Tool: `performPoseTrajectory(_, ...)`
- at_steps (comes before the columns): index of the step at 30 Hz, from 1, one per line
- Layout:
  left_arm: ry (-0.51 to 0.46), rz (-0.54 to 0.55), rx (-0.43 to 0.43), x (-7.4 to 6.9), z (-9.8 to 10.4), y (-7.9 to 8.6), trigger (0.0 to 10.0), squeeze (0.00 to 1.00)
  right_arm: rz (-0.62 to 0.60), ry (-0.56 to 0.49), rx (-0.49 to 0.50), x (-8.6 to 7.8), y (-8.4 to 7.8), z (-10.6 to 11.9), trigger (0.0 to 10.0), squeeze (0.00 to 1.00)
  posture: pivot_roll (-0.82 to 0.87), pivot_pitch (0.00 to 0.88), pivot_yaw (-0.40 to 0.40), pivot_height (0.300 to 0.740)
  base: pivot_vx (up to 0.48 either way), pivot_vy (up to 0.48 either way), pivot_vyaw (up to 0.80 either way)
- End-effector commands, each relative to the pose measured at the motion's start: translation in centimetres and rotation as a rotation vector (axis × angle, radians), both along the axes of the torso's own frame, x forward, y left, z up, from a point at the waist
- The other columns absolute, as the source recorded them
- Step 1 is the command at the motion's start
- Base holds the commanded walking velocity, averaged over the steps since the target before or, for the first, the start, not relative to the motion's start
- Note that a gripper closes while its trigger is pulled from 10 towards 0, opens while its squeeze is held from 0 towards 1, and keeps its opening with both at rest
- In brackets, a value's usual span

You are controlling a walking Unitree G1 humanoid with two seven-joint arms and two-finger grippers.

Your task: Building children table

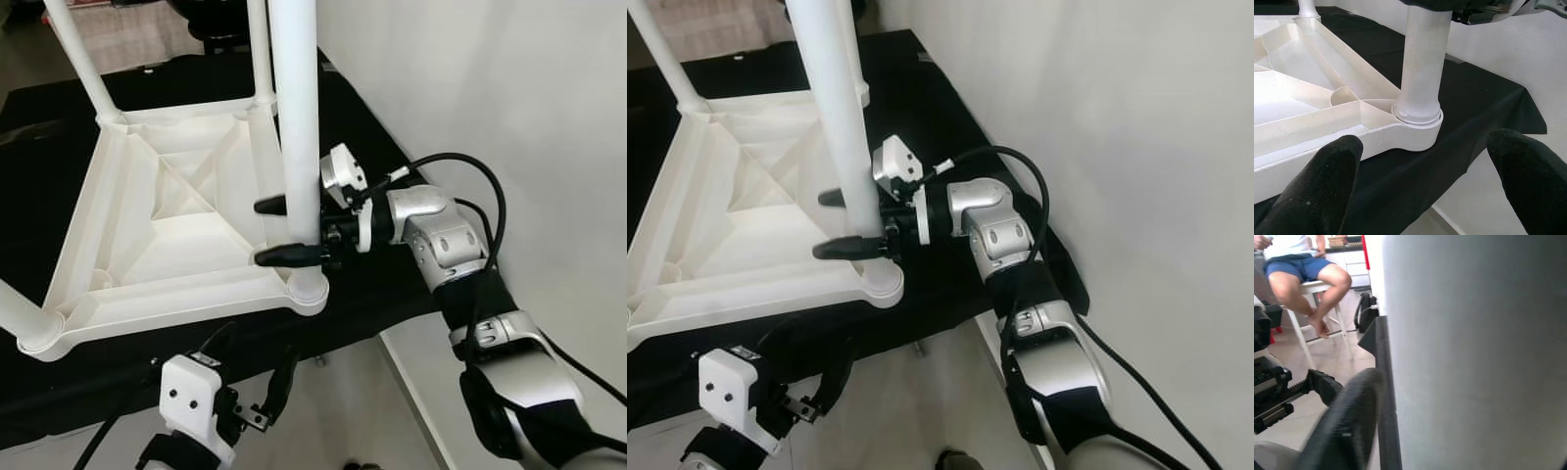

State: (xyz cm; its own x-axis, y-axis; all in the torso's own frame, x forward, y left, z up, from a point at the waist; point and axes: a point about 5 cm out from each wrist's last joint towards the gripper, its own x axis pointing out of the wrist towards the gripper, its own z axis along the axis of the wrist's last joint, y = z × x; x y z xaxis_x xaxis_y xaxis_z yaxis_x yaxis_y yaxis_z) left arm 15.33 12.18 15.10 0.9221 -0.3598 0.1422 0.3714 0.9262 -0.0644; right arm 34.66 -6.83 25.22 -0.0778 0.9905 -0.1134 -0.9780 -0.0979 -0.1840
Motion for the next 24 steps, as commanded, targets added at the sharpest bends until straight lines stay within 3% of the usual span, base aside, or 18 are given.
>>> performPoseTrajectory(1, 0.015, 0.004, 0.011, -0.3, -0.1, 0.0, 10.0, 0.00, 0.052, -0.014, -0.004, -0.2, 0.5, 0.4, 0.0, 0.00, -0.01, 0.219, -0.018, 0.740, 0.000, 0.000, 0.00)
performPoseTrajectory(6, 0.018, 0.002, 0.010, -0.3, -0.1, 0.0, 10.0, 0.00, 0.036, -0.008, 0.013, 0.0, -0.2, 0.2, 0.0, 0.00, -0.02, 0.220, -0.014, 0.740, 0.000, 0.000, 0.00)
performPoseTrajectory(13, 0.017, -0.001, 0.008, -0.2, -0.1, 0.1, 10.0, 0.00, -0.197, -0.038, 0.072, 0.4, -2.1, -0.9, 0.0, 0.00, -0.04, 0.223, -0.015, 0.740, 0.000, 0.000, 0.00)
performPoseTrajectory(14, 0.016, -0.002, 0.009, -0.1, -0.1, 0.2, 10.0, 0.00, -0.467, 0.024, 0.125, -0.2, -2.4, -2.7, 0.0, 0.00, -0.04, 0.227, -0.020, 0.740, 0.000, 0.000, 0.00)
performPoseTrajectory(15, 0.016, -0.002, 0.009, -0.1, -0.1, 0.2, 10.0, 0.00, -0.467, 0.024, 0.125, -0.2, -2.4, -2.7, 0.0, 0.00, -0.04, 0.227, -0.020, 0.740, 0.000, 0.000, 0.00)
performPoseTrajectory(17, 0.014, -0.002, 0.010, 0.0, 0.0, 0.4, 10.0, 0.00, -0.913, 0.003, 0.122, -1.3, -2.2, -5.2, 0.0, 0.00, -0.05, 0.235, -0.008, 0.740, 0.000, 0.000, 0.00)
performPoseTrajectory(18, 0.013, -0.004, 0.012, 0.1, 0.0, 0.5, 10.0, 0.00, -1.010, 0.008, 0.124, -2.4, -1.4, -5.9, 0.0, 0.00, -0.06, 0.231, 0.004, 0.740, 0.000, 0.000, 0.00)
performPoseTrajectory(22, 0.011, -0.008, 0.015, 0.2, 0.0, 0.5, 10.0, 0.00, -1.061, 0.006, 0.135, -3.3, -0.7, -6.1, 0.0, 0.00, -0.06, 0.230, 0.004, 0.740, 0.000, 0.000, 0.00)
performPoseTrajectory(23, 0.011, -0.014, 0.018, 0.4, -0.1, 0.5, 10.0, 0.00, -1.016, 0.009, 0.132, -3.7, 0.8, -6.2, 0.0, 0.00, -0.05, 0.212, 0.002, 0.740, 0.000, 0.000, 0.00)
performPoseTrajectory(24, 0.011, -0.014, 0.018, 0.4, -0.1, 0.5, 10.0, 0.00, -1.016, 0.009, 0.132, -3.7, 0.8, -6.2, 0.0, 0.00, -0.05, 0.212, 0.002, 0.740, 0.000, 0.000, 0.00)
